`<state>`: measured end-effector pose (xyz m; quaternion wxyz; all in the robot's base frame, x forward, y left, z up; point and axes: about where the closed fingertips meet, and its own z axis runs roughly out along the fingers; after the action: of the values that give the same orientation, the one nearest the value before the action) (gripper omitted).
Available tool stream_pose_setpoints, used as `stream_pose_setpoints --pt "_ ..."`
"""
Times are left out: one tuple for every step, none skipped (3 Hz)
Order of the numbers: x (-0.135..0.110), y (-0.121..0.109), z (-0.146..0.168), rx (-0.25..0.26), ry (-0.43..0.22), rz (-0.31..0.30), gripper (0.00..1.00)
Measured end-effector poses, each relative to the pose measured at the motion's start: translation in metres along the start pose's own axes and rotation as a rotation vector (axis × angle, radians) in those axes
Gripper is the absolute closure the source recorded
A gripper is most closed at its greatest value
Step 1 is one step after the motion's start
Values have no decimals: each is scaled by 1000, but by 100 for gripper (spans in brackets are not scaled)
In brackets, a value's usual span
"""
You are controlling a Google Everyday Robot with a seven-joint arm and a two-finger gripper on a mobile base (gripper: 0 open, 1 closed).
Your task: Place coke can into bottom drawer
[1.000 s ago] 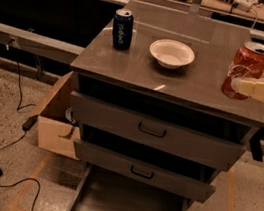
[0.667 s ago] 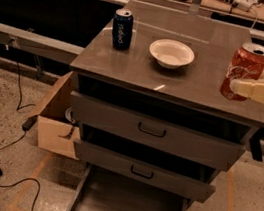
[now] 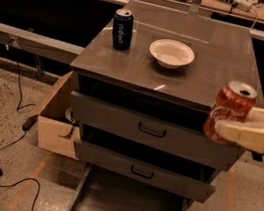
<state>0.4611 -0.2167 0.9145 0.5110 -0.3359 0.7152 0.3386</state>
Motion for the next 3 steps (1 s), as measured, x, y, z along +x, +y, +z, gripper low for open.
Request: stream_pose_setpoints --pt "34 40 3 -56 -11 3 100" --pt "87 72 24 -106 32 -39 100" --pt "162 93 59 -168 127 -71 100"
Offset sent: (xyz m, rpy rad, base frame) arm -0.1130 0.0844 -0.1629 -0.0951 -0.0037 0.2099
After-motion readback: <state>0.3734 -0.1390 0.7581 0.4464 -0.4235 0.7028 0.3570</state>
